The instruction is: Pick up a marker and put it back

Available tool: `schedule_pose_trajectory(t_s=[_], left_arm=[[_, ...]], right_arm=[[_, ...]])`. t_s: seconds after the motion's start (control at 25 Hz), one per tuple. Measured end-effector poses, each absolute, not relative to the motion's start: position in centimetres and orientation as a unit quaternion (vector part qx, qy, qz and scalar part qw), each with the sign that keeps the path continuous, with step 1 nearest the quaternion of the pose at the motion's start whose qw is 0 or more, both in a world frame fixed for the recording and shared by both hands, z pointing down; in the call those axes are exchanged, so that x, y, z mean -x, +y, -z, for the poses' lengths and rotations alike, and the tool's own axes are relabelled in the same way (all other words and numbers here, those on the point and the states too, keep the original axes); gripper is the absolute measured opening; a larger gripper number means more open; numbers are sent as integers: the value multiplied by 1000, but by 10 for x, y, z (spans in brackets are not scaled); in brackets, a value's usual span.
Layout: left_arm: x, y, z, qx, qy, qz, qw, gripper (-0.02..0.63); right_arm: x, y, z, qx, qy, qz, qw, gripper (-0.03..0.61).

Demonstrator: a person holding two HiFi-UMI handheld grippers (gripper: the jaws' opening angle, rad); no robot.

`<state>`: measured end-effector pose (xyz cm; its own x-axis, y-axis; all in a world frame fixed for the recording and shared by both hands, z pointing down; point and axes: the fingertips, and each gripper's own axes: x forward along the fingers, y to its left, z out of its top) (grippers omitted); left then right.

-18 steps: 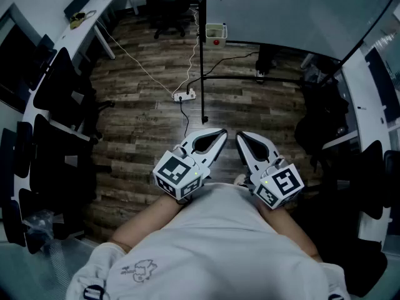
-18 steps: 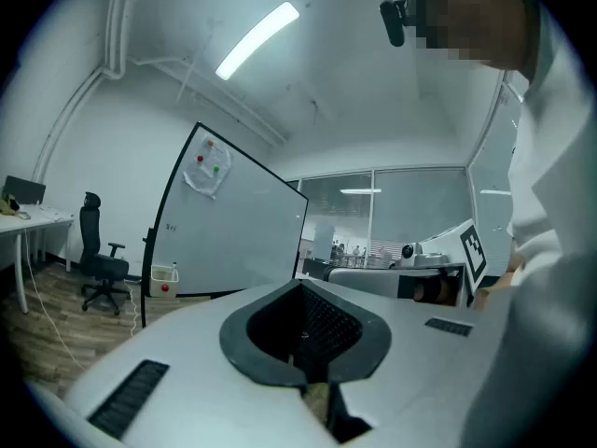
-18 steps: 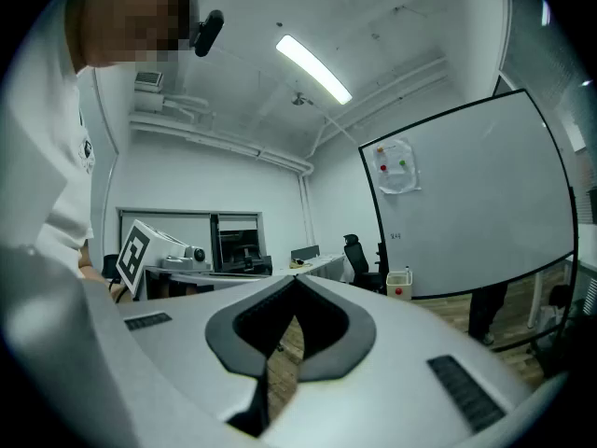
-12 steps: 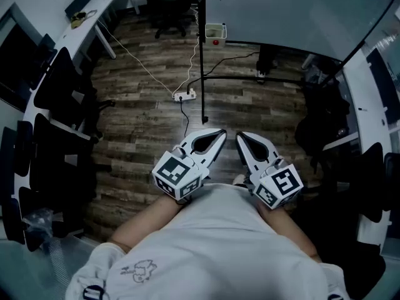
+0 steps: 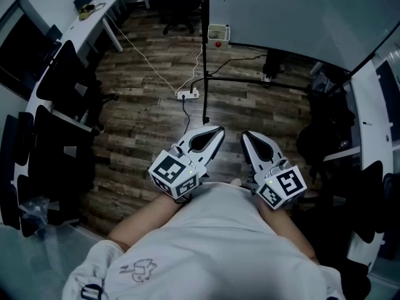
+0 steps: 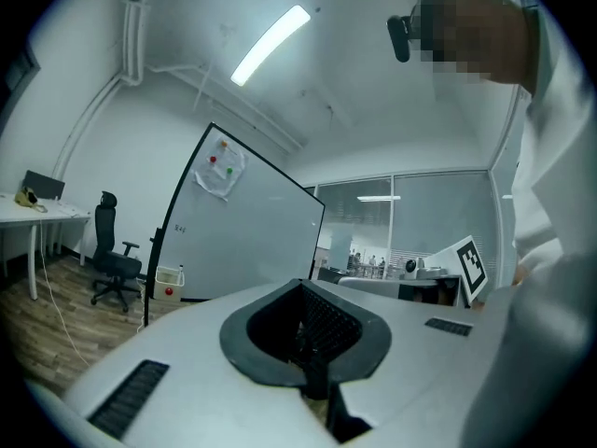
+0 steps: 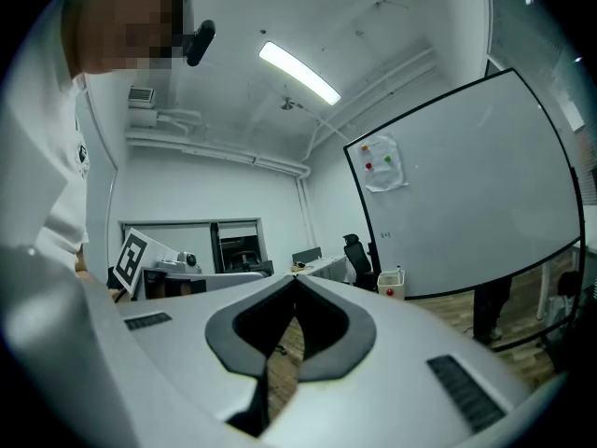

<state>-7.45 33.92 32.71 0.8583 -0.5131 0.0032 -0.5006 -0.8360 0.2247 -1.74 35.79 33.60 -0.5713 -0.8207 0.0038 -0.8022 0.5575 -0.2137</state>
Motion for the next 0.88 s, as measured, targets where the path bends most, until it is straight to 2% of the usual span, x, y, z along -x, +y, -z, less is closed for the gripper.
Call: schedule_pose_trajectory(t_s=[0.44,0.88], left_arm=[[11,295,-326,-940,-321,26,112,5],[-40,286,-353,-934,-332,27,131,5]], right_arm=[[-70,315,-332,442,889,104,59,11],[-119,303,-356,433,892,120,45,11]])
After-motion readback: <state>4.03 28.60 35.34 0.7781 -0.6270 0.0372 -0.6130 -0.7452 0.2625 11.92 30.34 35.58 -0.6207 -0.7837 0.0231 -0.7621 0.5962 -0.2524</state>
